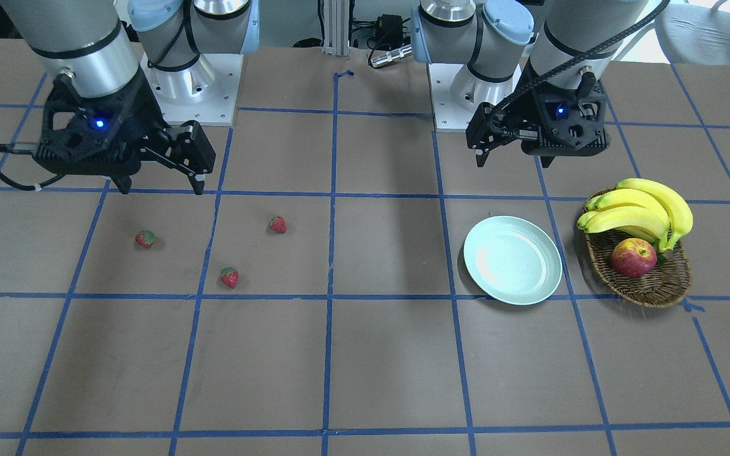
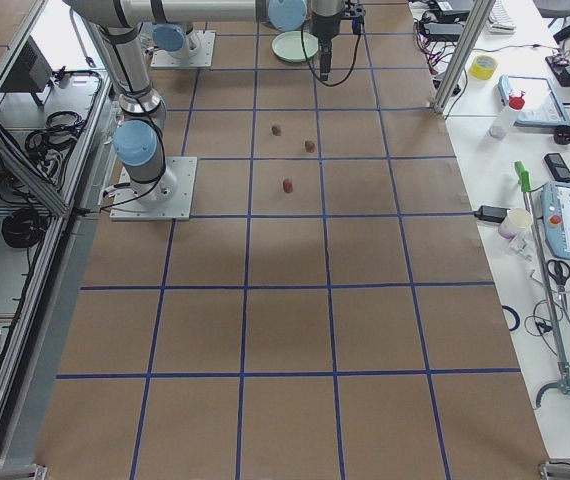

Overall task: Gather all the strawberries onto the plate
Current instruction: 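Lower the right gripper onto the middle strawberry and grasp it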

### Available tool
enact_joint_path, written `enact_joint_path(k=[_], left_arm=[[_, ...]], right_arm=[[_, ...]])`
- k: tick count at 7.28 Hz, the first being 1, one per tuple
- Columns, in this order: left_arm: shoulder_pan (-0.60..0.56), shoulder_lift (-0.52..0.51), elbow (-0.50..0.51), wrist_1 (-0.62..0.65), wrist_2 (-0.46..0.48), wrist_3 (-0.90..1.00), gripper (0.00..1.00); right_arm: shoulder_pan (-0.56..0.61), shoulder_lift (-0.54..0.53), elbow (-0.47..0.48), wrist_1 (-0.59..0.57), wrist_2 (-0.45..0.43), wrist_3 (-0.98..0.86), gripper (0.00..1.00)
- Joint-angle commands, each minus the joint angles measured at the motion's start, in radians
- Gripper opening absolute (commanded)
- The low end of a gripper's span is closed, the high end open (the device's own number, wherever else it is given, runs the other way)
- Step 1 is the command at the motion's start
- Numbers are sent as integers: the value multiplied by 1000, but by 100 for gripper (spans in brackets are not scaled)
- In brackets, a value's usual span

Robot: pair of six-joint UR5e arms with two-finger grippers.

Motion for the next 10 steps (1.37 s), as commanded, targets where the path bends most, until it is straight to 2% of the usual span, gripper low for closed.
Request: enact_joint_path(k=[1, 3, 4, 7, 8, 9, 10], left_arm=[[1, 2, -9, -7, 3, 0, 100], [-4, 11, -14, -7, 0, 0, 100], [-5, 8, -15, -7, -2, 0, 100], [-4, 5, -14, -3, -2, 0, 100], [-5, 5, -14, -3, -4, 0, 100], [-5, 4, -14, -3, -4, 0, 100], [-5, 4, -14, -3, -4, 0, 100]], right_arm=[[96, 47, 209, -210, -11, 137, 100], [105, 76, 401, -440, 4, 187, 100], [105, 96, 458, -527, 7, 188, 100], [108, 126, 521, -550, 35, 176, 98], [110, 127, 529, -540, 53, 173, 84], [110, 125, 527, -537, 55, 175, 48], [110, 127, 521, -534, 56, 172, 16]])
